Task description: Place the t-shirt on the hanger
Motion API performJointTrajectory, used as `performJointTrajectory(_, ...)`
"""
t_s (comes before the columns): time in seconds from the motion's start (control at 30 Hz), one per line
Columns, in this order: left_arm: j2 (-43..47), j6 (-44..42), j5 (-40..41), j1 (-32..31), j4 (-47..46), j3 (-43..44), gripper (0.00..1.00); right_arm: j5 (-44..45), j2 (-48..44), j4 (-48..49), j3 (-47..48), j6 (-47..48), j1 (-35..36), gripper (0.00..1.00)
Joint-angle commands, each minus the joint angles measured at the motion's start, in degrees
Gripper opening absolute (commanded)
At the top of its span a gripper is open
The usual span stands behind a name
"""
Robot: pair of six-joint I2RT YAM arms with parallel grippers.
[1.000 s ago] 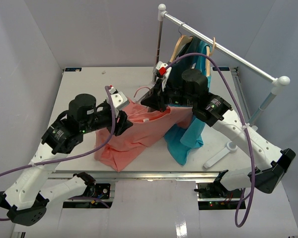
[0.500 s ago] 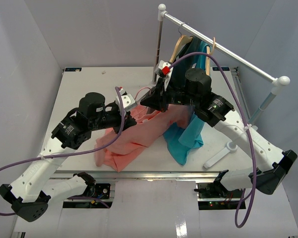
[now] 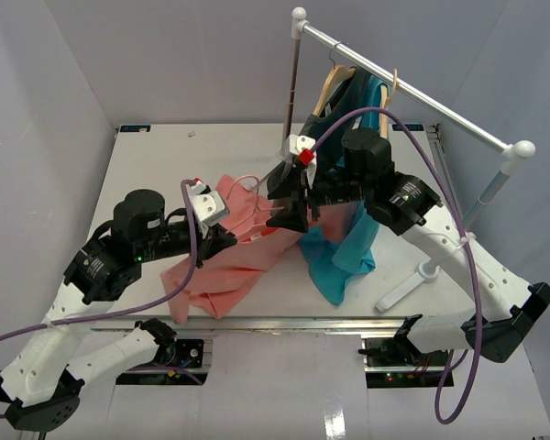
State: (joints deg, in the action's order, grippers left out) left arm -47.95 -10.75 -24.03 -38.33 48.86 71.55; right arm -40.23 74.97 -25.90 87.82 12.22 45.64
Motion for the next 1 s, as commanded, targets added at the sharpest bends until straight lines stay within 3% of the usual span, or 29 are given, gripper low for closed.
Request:
performJointTrajectory(0.0,3.31,-0.87,-1.15,0.18,3.47,-0.16,0.00,-2.63,-0.08,-12.27,6.52,10.16,-2.01,0.69)
performJointTrajectory(0.27,7.20,0.01,-0.42,0.25,6.00,0.13,0.00,-3.65,1.80,-22.42,10.91,15.95,-2.92,0.67)
performJointTrajectory(0.4,8.26,-0.41,-0.74,0.18,6.02,-0.08,0.00,-1.82,1.60,-22.88,8.43,18.36,-3.08,0.66)
performJointTrajectory(0.8,7.62,-0.67,-1.12,0.18,3.99,-1.49,0.00,-6.54,4.81,-23.76,4.21,21.08,-3.09,0.50)
performJointTrajectory(0.97,7.37,-1.48,0.47,0.18,3.65,-1.22,0.00,-7.66,4.60,-23.16,3.22,20.50,-3.10,0.19)
